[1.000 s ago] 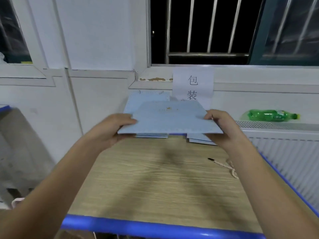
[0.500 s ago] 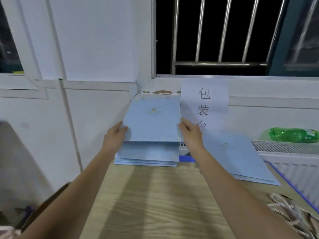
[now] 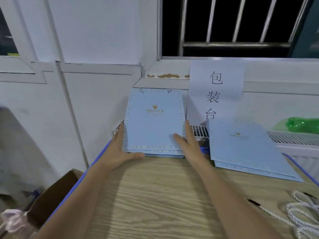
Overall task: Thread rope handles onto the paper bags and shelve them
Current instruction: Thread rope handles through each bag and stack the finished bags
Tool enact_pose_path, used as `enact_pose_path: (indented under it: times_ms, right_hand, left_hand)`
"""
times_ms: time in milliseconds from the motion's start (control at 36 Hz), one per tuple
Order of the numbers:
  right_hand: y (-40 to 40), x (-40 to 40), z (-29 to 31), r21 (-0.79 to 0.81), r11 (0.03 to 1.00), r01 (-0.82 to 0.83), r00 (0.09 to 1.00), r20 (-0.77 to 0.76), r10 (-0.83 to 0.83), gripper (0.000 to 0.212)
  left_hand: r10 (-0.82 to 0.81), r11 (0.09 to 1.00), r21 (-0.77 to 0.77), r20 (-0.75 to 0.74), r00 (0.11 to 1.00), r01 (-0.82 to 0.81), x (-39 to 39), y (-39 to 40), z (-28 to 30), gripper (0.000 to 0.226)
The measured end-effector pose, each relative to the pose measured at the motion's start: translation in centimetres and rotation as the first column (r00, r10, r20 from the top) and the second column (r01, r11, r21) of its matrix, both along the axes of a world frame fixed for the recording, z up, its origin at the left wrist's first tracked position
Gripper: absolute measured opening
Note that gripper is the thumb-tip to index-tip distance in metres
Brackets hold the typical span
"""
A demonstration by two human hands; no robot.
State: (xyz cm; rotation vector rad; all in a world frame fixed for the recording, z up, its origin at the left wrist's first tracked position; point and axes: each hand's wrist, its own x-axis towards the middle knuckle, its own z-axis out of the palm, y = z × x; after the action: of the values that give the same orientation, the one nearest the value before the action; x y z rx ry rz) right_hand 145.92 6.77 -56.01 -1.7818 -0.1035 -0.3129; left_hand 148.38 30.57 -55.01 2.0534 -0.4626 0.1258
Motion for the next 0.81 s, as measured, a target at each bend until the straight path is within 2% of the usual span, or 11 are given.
enact_pose_path:
  times_ms: [111,278,444,806]
  right_hand:
    - [-0.1,-0.9,0.1,-0.077,0.997,-0.032,0.999,0.013,0.033,0.105]
    - [-1.0,-1.7,-0.3,-0.291,0.954,-0.071,0.998,-0.023,0.067,0.128]
    - [-0.6,-0.8,-0.6,-0.385,0.923,0.006,1.0,-0.016,-0.013,0.123]
    - [-0.5,-0.9,-0.5,-0.506,0.862,-0.033,0.996,-0.093,-0.016,0.119]
  left_hand:
    - [0.01,0.998,0.069,0.034,0.999,-0.012,-0.1,-0.1,0.0,0.114]
    - [0.001,0.999,0.047,0.031,1.0,-0.002,-0.9,-0.3,0.1,0.1]
    - [0.113,0.993,0.018,0.031,0.993,-0.113,-0.5,-0.3,0.1,0.104]
    - [0.041,0.982,0.181,0.031,0.999,-0.046,0.5,0.1,-0.6,0.106]
